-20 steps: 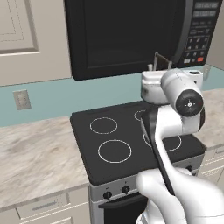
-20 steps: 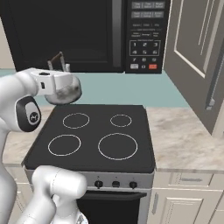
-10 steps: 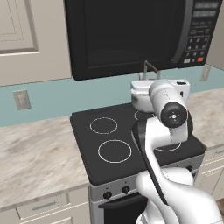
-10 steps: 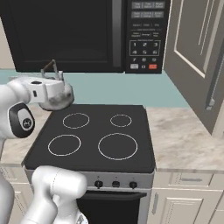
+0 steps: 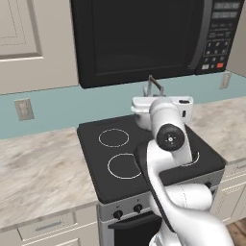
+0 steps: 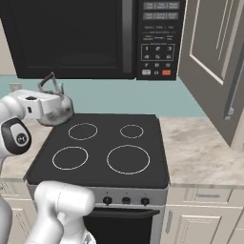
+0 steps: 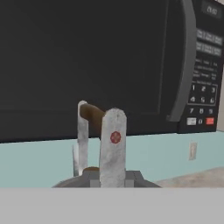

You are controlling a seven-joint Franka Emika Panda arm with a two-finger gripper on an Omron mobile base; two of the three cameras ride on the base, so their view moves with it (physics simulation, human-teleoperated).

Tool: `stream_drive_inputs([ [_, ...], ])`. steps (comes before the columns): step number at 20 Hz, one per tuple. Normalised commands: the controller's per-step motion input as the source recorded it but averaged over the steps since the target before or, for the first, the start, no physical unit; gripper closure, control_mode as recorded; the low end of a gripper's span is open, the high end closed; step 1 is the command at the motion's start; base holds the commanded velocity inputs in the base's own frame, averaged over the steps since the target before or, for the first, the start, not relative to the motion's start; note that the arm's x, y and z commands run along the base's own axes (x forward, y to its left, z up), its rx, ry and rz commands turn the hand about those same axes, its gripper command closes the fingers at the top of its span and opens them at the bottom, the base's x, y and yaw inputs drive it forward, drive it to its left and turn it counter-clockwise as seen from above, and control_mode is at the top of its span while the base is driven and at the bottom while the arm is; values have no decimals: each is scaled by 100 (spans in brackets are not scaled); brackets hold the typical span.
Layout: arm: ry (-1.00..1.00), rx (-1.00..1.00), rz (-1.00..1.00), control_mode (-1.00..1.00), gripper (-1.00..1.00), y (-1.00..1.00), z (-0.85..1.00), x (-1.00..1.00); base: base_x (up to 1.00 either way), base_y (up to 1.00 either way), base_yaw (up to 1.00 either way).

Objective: Pick the kettle from the cabinet and place it on a stove burner. Then pick the pot from the counter and place it on another stove burner. Finally, turn both burners on.

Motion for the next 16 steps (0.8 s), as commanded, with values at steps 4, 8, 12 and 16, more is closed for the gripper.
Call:
stream_drive_inputs([
  [4, 0, 0, -3, -100, 100, 19, -23, 3, 0, 0, 0],
  [8, 0, 0, -7, -100, 100, 20, -22, 10, 0, 0, 0],
  [12, 1, 0, 0, -100, 100, 7, -17, 5, 0, 0, 0],
  [16, 0, 4, 0, -100, 100, 9, -19, 30, 0, 0, 0],
])
